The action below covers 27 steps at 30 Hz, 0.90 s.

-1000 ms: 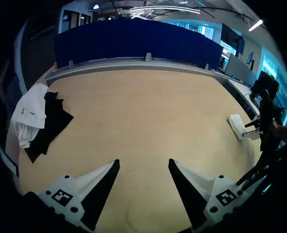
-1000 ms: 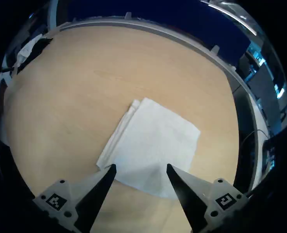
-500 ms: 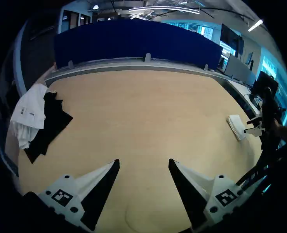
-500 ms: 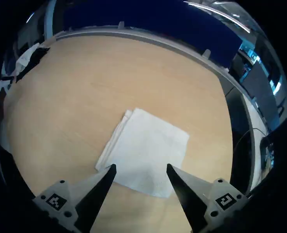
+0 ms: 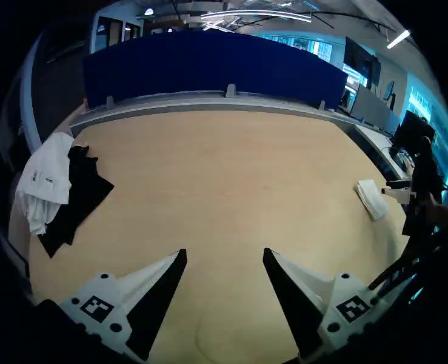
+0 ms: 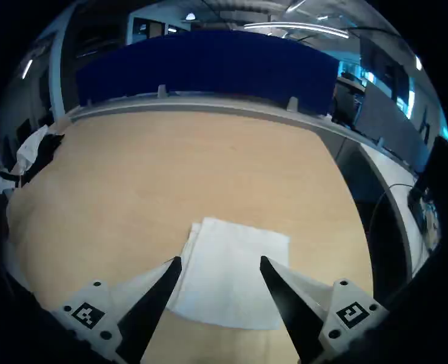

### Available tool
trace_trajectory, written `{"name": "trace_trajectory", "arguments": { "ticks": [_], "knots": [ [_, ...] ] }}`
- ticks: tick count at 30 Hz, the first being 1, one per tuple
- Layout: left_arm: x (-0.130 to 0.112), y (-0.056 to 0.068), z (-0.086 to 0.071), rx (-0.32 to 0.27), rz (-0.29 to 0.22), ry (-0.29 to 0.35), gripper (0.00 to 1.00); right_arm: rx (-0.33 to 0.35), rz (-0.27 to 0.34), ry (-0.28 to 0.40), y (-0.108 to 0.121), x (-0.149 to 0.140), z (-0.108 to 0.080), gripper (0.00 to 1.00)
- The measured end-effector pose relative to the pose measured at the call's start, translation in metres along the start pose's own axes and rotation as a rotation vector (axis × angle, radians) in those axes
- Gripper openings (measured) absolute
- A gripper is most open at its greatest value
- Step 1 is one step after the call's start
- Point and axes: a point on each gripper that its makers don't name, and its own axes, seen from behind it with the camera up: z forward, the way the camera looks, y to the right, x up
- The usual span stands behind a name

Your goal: Fold towel

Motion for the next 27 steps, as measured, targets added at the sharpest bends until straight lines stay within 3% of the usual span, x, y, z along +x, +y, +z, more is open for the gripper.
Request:
{"name": "trace_trajectory", "arguments": {
  "ticks": [12,18,27],
  "knots": [
    [0.006,-0.004,0.003,0.005,-0.003,0.018,0.93,-0.092,0.177,0.198,0.016,0.04,-0.014,1.0],
    [0.013,-0.007,0.006,0.01,-0.001,0.039,0.93,-0.091,0.188,0.242,0.011,0.055,-0.017,1.0],
    [0.034,-0.019,0.009,0.033,-0.015,0.112,0.93,-0.069,0.16,0.304,-0.021,0.086,-0.019,1.0]
  ]
}}
